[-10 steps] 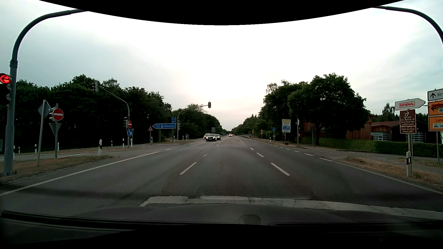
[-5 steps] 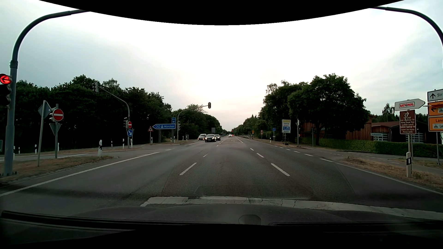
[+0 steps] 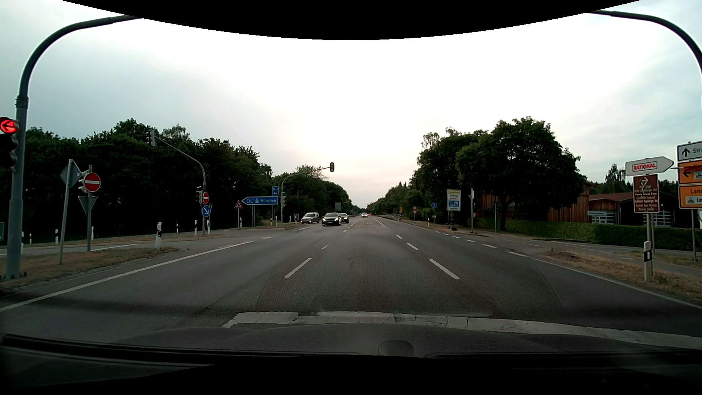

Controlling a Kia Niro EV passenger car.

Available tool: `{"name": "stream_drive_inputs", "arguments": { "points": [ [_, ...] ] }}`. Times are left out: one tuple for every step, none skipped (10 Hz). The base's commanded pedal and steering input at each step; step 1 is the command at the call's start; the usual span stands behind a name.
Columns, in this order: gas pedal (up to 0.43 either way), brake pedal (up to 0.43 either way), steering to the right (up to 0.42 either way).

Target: Follow the waypoints while adhering to traffic rules and regulations

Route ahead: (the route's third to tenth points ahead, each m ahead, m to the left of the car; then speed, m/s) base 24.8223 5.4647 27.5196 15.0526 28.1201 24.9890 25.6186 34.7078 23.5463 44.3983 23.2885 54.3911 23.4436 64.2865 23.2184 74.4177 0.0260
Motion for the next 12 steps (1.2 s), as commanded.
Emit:
{"name": "stream_drive_inputs", "arguments": {
  "points": [
    [0.000,0.232,-0.001],
    [0.000,0.232,-0.001],
    [0.000,0.232,-0.001],
    [0.000,0.232,-0.001],
    [0.000,0.232,-0.001],
    [0.000,0.232,-0.001],
    [0.000,0.232,-0.001],
    [0.000,0.232,-0.001],
    [0.000,0.232,-0.001],
    [0.000,0.232,-0.001],
    [0.000,0.232,-0.001],
    [0.000,0.232,-0.001]
  ]
}}
